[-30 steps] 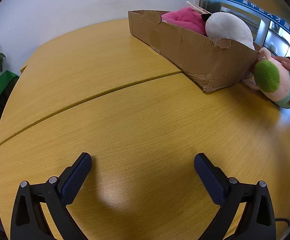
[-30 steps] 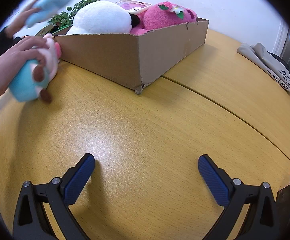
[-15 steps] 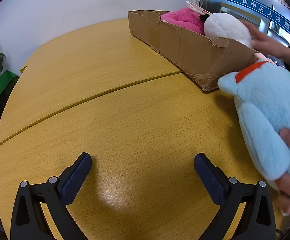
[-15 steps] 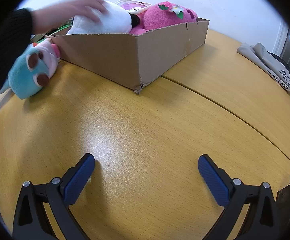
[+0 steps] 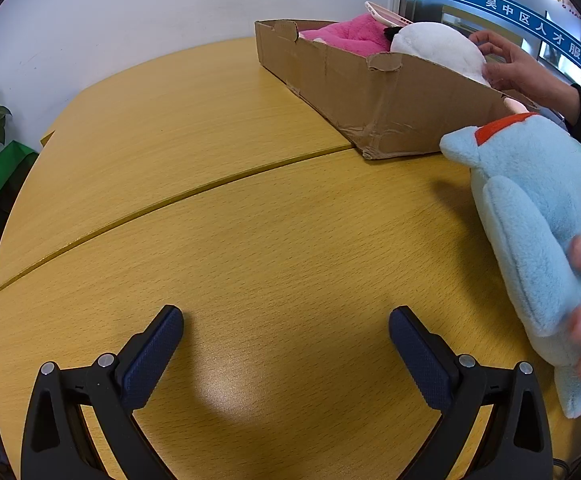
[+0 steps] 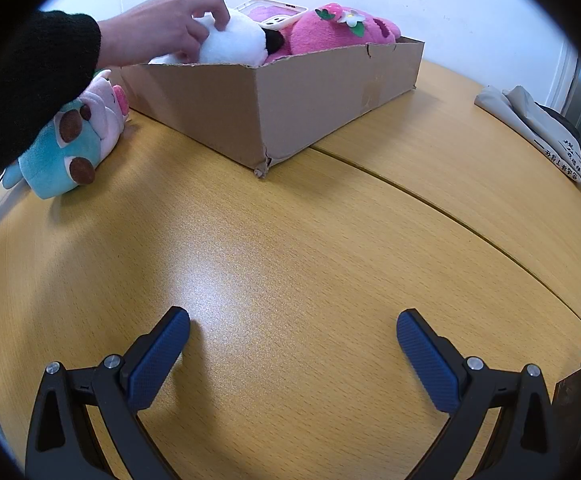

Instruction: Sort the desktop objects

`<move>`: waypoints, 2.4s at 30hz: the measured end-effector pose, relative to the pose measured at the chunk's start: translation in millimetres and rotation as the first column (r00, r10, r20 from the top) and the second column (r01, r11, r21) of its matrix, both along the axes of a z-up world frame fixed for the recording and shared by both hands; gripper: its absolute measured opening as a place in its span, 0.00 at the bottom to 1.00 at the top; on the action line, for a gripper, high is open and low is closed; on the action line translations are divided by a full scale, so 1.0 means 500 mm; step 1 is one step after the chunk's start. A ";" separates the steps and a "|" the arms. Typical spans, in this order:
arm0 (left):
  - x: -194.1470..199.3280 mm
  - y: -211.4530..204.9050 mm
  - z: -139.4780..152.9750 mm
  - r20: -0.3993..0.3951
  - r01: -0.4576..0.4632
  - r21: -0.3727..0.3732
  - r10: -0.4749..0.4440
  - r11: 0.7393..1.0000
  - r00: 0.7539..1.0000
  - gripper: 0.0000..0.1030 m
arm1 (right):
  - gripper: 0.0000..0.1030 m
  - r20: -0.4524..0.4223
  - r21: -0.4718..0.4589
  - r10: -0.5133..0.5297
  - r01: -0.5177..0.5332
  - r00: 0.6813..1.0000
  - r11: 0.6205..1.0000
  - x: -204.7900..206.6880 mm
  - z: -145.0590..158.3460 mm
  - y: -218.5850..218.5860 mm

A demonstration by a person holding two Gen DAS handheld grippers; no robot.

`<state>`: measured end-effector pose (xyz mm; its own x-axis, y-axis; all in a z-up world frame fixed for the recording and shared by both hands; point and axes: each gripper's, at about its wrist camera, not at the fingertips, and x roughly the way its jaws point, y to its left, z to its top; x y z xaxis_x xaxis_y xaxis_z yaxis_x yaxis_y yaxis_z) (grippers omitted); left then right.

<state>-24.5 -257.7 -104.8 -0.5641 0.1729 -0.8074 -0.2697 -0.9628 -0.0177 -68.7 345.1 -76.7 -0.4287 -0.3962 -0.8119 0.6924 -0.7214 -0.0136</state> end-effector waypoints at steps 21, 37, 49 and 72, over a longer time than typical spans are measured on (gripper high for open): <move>0.011 -0.006 0.002 0.000 0.000 0.002 0.000 1.000 1.000 1.00 | 1.00 0.002 -0.001 -0.001 0.001 1.000 1.000 0.000 0.001 -0.001; 0.006 -0.004 -0.002 0.001 0.000 0.001 0.000 1.000 1.000 1.00 | 1.00 0.001 -0.001 -0.001 0.001 1.000 1.000 0.001 0.001 0.000; 0.005 -0.005 -0.003 0.000 0.000 0.001 0.000 1.000 1.000 1.00 | 1.00 0.001 -0.001 -0.001 0.001 1.000 1.000 -0.001 0.001 0.001; 0.003 -0.006 -0.004 0.000 0.000 0.001 0.000 1.000 1.000 1.00 | 1.00 0.001 -0.001 -0.001 0.001 1.000 1.000 -0.004 0.001 -0.001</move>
<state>-22.8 -260.5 -106.8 -0.5643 0.1741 -0.8070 -0.2700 -0.9627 -0.0189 -70.6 344.7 -76.4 -0.4279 -0.3969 -0.8120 0.6919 -0.7219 -0.0117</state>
